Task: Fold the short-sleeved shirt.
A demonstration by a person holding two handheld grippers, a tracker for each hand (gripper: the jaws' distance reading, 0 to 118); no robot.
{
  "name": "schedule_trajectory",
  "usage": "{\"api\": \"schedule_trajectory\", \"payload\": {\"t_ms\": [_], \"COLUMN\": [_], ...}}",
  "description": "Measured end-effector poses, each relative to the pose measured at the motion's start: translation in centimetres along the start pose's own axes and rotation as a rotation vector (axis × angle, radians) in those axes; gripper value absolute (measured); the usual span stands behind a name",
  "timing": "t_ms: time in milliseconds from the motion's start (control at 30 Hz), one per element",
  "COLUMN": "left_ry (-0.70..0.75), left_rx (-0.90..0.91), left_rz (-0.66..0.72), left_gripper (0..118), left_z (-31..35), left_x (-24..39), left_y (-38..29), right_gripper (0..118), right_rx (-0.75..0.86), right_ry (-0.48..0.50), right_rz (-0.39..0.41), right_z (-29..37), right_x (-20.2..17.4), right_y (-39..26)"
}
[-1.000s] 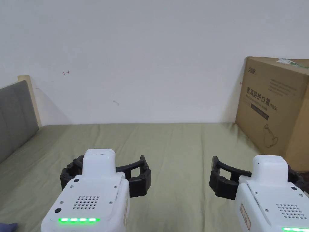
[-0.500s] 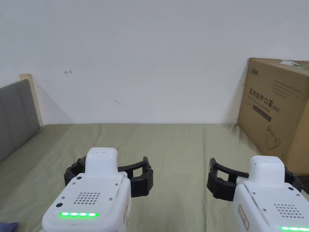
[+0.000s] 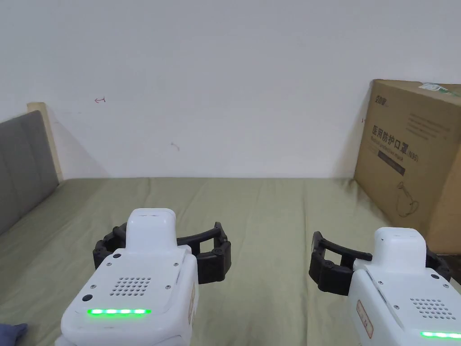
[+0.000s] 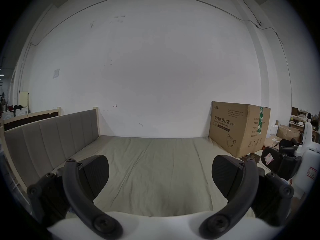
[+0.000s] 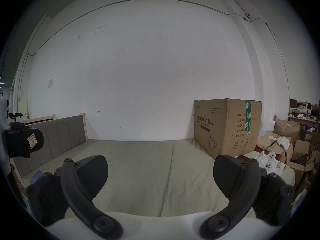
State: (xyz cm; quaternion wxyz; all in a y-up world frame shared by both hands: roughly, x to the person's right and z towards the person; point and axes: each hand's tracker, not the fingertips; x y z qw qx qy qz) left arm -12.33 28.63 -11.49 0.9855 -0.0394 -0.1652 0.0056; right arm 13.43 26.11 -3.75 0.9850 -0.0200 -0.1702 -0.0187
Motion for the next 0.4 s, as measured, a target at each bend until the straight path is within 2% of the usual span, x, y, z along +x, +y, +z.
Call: {"api": "schedule_trajectory", "payload": {"t_ms": [133, 267, 400], "left_ry": [0.030, -0.039, -0.014], "left_rx": [-0.022, -0.022, -0.036], "left_rz": [-0.019, 0.072, 0.071], "left_gripper": [118, 118, 118], "left_z": [-0.28, 0.04, -0.13], "left_x": [0.37, -0.33, -0.36], "left_y": [-0.14, -0.39, -0.43], "right_gripper": [118, 118, 118], "right_rx": [-0.003, -0.006, -0.005], "right_ry": [0.001, 0.004, 0.005], "right_rz": [-0.004, -0.008, -0.008], "right_z": [-0.02, 0.04, 0.19], "right_x": [0.02, 0.01, 0.03], "right_y": [-0.12, -0.13, -0.23]}}
